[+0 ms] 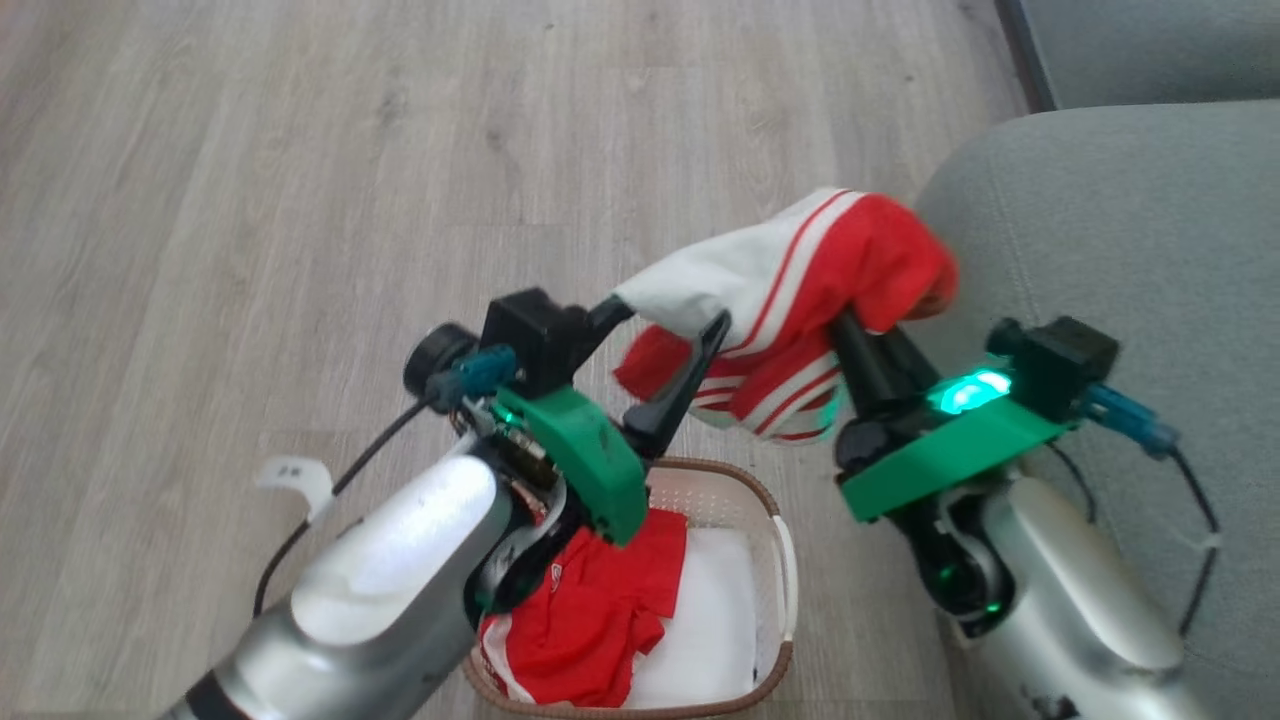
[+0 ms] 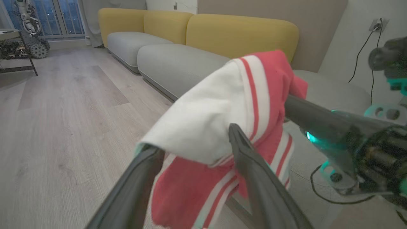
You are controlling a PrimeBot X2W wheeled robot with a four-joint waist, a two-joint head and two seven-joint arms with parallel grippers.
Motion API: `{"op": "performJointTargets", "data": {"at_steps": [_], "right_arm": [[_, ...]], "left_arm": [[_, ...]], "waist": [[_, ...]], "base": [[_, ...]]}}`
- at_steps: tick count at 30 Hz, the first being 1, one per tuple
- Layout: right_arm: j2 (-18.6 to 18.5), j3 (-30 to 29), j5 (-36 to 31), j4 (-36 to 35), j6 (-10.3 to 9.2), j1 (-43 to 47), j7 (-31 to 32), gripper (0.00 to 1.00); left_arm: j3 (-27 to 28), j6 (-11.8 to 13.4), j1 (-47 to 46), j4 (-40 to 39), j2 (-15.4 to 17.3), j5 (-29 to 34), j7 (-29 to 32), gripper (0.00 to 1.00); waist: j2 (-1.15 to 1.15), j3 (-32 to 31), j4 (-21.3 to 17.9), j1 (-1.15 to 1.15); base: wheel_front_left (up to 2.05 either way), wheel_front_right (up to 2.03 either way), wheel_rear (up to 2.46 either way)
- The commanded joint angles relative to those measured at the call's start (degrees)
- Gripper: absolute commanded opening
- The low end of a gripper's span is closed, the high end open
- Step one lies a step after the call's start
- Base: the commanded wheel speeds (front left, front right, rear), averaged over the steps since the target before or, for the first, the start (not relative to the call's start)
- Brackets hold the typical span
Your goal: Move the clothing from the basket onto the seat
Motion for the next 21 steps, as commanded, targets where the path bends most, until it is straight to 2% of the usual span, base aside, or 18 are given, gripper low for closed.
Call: {"op": "performJointTargets", "data": {"at_steps": [1, 9, 21], "right_arm": [[-0.4, -0.2, -0.7, -2.7, -0.01, -0.6, -0.8, 0.00], [-3.8, -5.5, -3.8, -7.6, -0.01, 1.7, -0.8, 0.00], [-6.7, -9.8, -6.7, -12.3, -0.01, 5.5, -0.8, 0.00]], "left_arm": [[1.8, 0.4, -1.4, -1.9, 1.5, -0.2, -0.5, 1.00], [1.0, 0.8, 0.9, -4.0, 2.5, 0.5, -2.4, 1.00], [0.4, 2.1, 2.0, -5.8, 4.4, 2.9, -4.8, 1.00]], "waist": [[0.00, -0.2, -0.6, 0.00], [0.00, -0.7, -5.1, 0.00], [0.00, 0.6, -16.1, 0.00]], "base": [[0.00, 0.00, 0.00], [0.00, 0.00, 0.00], [0.00, 0.00, 0.00]]}}
